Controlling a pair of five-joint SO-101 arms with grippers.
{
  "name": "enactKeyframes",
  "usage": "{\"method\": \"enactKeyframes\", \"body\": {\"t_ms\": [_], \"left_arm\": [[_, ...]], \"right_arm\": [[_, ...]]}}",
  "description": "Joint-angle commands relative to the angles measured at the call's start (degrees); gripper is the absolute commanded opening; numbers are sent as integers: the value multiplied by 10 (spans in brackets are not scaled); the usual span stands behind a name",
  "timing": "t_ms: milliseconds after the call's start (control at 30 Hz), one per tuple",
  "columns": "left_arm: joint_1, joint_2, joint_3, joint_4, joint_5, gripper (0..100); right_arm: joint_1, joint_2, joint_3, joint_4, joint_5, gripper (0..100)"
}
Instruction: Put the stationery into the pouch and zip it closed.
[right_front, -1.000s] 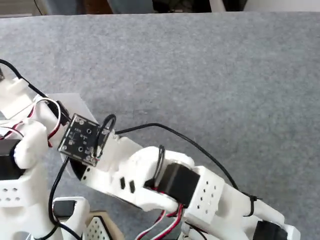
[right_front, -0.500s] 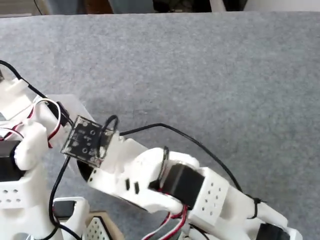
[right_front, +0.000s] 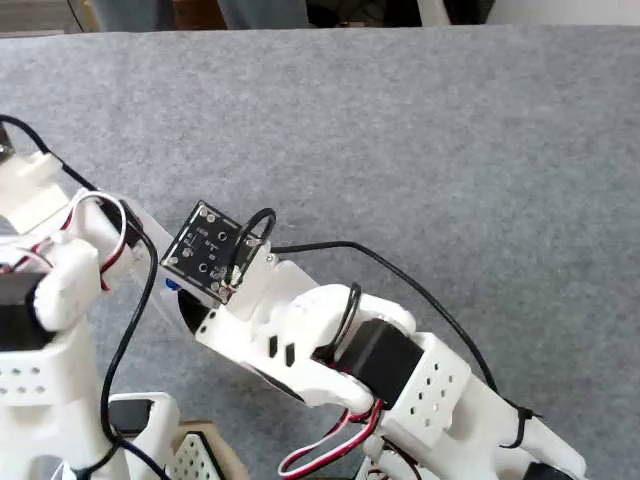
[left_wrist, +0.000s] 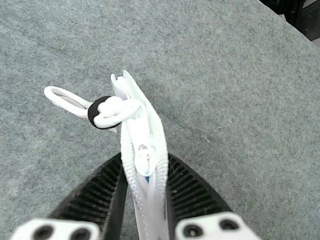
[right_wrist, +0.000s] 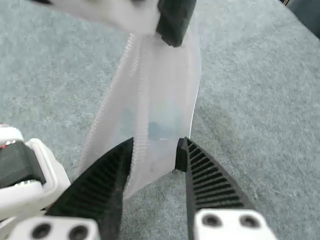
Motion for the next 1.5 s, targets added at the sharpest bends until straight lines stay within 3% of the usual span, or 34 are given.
{"method": "enactKeyframes", "body": {"t_ms": [0,200,467,600,800,1133,1367,1467], "left_arm": [[0,-38,-26,1,1,29],[34,-62,-8,1,1,29],[32,-63,-8,1,1,29],[31,-64,-15,1,-1,29],[36,-62,-19,1,-3,34],[44,-68,-39,2,-47,334],[148,-68,-102,2,-47,350],[154,-68,-139,2,-48,350]], "right_arm": [[30,18,80,-25,6,140],[27,33,89,-77,5,138],[30,116,32,-25,5,132],[30,116,28,-27,6,10],[31,99,27,-7,6,12],[31,15,-64,158,120,12],[35,12,-133,258,122,12],[64,12,-160,294,122,12]]}}
